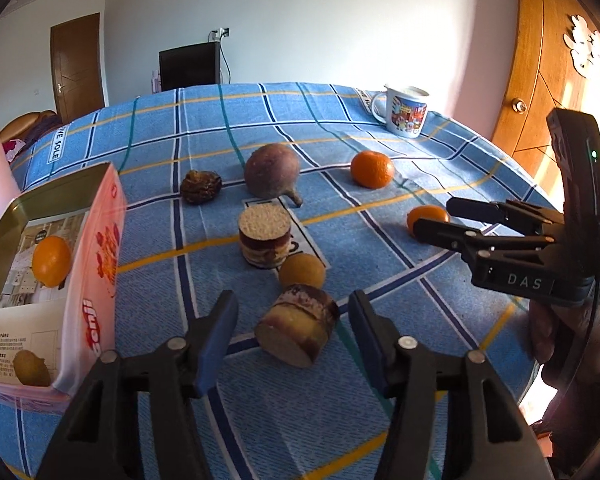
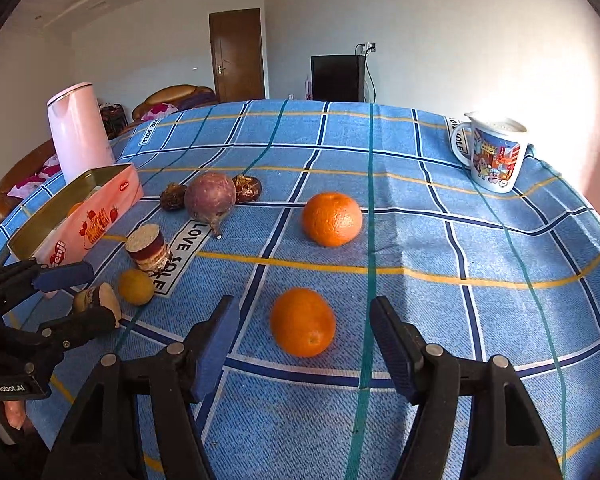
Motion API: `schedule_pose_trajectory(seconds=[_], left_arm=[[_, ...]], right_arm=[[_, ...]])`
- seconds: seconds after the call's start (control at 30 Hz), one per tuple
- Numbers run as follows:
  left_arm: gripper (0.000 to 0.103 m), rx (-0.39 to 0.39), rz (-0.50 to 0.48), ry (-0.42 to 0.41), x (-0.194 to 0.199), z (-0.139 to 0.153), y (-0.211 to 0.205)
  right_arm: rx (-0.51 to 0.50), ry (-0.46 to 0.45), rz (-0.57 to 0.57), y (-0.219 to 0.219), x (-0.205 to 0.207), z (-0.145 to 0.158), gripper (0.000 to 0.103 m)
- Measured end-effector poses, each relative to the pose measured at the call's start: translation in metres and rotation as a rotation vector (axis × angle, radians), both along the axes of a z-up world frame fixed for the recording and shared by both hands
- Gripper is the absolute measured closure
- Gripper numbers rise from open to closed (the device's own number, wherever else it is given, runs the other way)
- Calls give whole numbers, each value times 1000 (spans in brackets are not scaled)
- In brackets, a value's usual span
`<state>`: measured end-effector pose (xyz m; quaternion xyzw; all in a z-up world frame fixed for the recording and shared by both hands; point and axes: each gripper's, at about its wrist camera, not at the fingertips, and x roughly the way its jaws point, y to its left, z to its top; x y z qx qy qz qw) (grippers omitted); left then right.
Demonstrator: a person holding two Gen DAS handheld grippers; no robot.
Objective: Organize fruits
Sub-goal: 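Grasp another orange with the right tool while the left tool grasps the cylindrical bread roll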
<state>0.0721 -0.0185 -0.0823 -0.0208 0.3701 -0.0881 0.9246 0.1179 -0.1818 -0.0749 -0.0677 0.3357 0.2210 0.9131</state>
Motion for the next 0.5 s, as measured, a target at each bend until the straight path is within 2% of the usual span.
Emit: schedule_pose_trajectory(seconds=[0.13,0.23,0.5], left_arm=[[58,-41,-11,21,2,-2,4],[58,-71,-12,25,2,-2,8],[58,-76,5,-62,-10,6,10]], right_arm=[[-5,57,14,1,8,-6,59],[-4,65,22,2,8,-7,67],[39,2,46,-1,-1,0,68]])
